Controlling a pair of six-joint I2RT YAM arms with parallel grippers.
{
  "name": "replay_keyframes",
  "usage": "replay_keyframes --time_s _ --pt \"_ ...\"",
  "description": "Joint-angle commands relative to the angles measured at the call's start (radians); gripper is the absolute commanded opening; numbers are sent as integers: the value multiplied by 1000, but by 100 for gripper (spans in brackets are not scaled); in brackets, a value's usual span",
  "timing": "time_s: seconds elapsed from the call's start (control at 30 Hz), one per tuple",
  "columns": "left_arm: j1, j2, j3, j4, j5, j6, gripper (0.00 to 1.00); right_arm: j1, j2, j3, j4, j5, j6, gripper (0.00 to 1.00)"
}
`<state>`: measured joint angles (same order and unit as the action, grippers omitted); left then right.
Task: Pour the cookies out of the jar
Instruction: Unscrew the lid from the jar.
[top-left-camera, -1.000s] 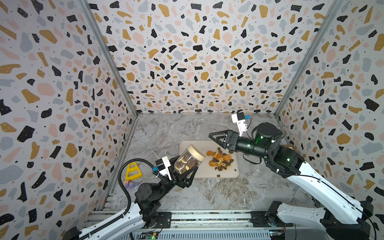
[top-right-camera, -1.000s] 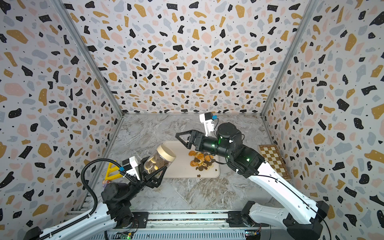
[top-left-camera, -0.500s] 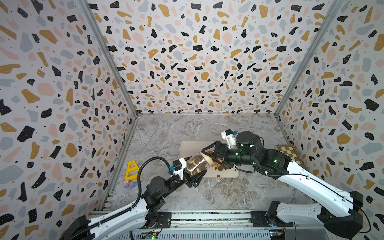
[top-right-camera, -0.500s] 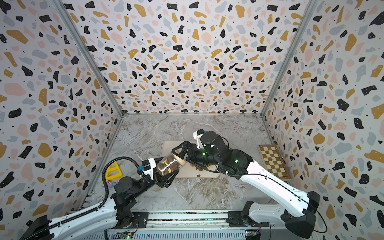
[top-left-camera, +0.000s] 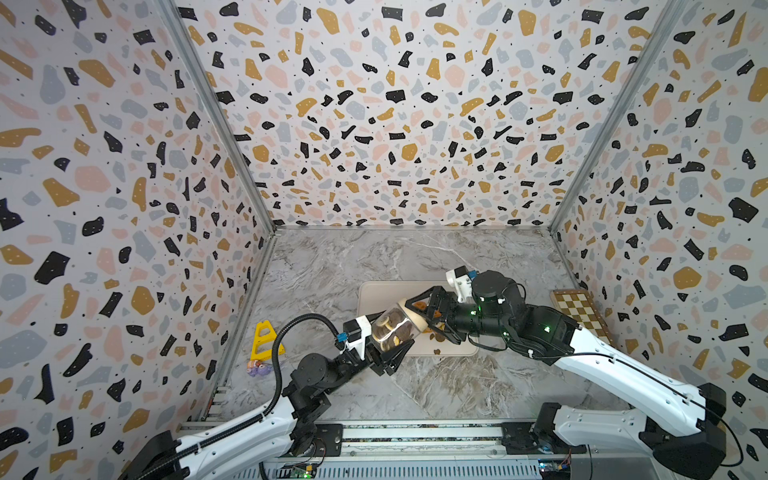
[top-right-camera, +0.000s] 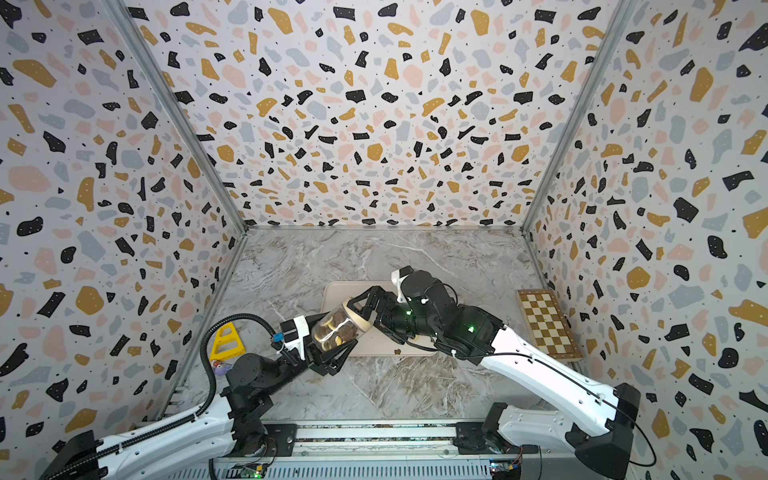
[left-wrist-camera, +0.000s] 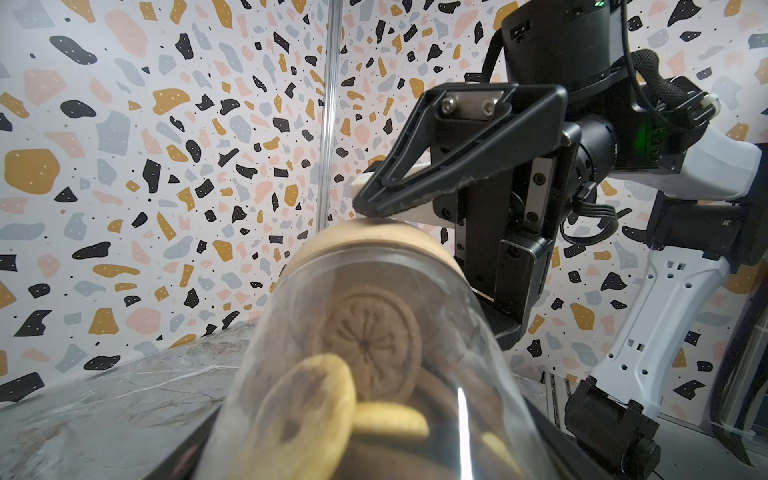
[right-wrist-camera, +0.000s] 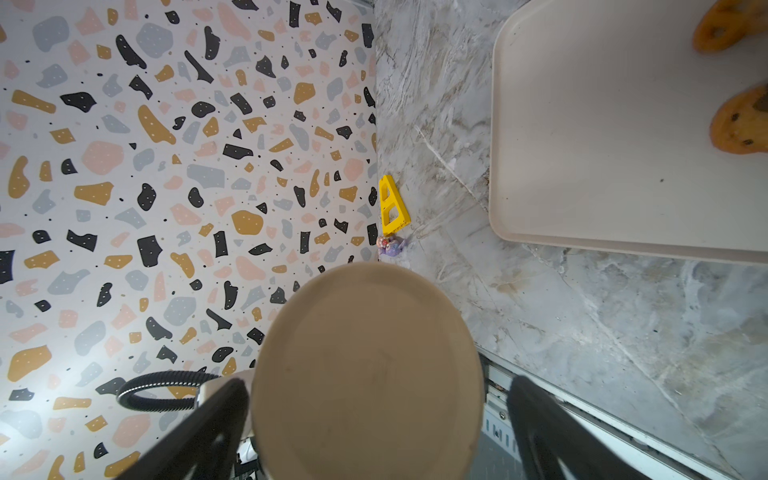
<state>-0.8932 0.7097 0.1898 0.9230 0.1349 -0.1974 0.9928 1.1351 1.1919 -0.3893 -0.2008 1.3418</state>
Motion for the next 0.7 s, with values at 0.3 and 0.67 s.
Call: replay_keyframes --time_s 0.3,0.67 --pt "-1 -13 57 245 -7 -37 0 8 11 -24 142 -18 -1 92" --pt "-1 -22 46 276 -81 -123 0 8 22 -23 216 -43 -143 82"
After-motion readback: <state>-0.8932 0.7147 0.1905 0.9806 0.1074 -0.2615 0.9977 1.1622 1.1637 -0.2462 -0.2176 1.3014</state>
